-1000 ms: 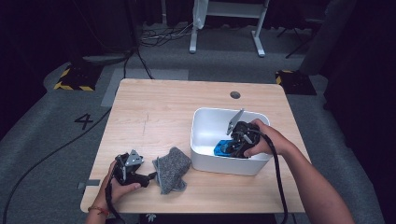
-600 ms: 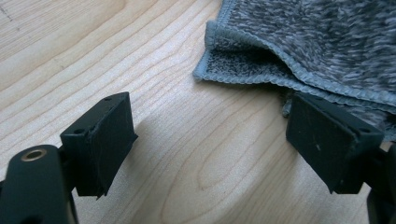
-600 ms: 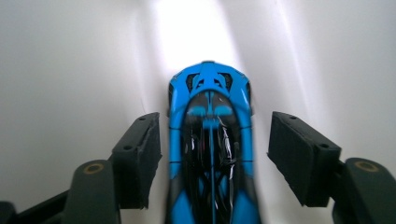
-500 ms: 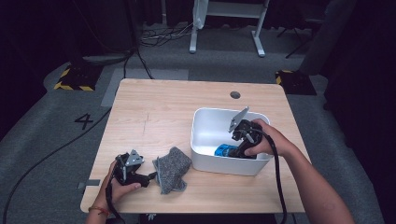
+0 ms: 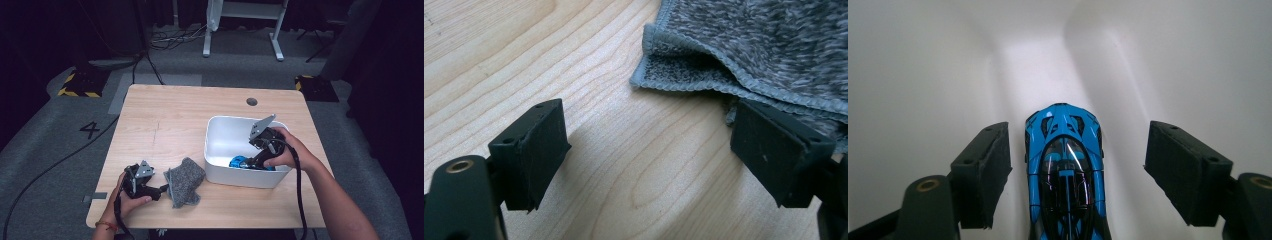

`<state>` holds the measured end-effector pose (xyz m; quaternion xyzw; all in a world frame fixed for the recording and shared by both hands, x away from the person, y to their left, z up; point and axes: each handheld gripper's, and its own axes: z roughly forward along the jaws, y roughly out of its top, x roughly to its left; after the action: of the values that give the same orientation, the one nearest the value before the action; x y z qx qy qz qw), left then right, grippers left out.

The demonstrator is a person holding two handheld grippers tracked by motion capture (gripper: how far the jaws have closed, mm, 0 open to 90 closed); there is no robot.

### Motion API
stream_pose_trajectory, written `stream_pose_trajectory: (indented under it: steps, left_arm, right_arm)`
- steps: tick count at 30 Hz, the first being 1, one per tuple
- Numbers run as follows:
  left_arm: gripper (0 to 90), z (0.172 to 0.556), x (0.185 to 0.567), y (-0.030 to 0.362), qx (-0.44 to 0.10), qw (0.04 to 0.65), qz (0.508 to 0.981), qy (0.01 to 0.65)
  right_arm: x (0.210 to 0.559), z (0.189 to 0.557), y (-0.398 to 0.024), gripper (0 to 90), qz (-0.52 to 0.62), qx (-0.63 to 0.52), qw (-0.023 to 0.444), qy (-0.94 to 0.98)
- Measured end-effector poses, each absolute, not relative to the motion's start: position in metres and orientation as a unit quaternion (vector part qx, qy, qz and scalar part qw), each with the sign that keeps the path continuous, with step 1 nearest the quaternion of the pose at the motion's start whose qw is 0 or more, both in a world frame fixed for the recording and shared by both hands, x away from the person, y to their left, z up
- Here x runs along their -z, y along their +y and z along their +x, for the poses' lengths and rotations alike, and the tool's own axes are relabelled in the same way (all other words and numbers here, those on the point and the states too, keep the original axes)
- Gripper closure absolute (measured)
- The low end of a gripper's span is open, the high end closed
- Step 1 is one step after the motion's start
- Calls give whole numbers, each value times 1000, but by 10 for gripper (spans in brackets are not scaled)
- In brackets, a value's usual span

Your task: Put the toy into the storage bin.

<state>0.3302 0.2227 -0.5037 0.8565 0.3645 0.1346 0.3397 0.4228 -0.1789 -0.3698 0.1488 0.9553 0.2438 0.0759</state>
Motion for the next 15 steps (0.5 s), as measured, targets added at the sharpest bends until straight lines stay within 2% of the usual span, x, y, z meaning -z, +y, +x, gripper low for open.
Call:
stream_pose_trajectory:
  steps: [15]
  left_arm:
    - [153,330,504,223,-134,340,856,365]
  right_arm:
    - [358,413,-187,217,154,-292,110,938]
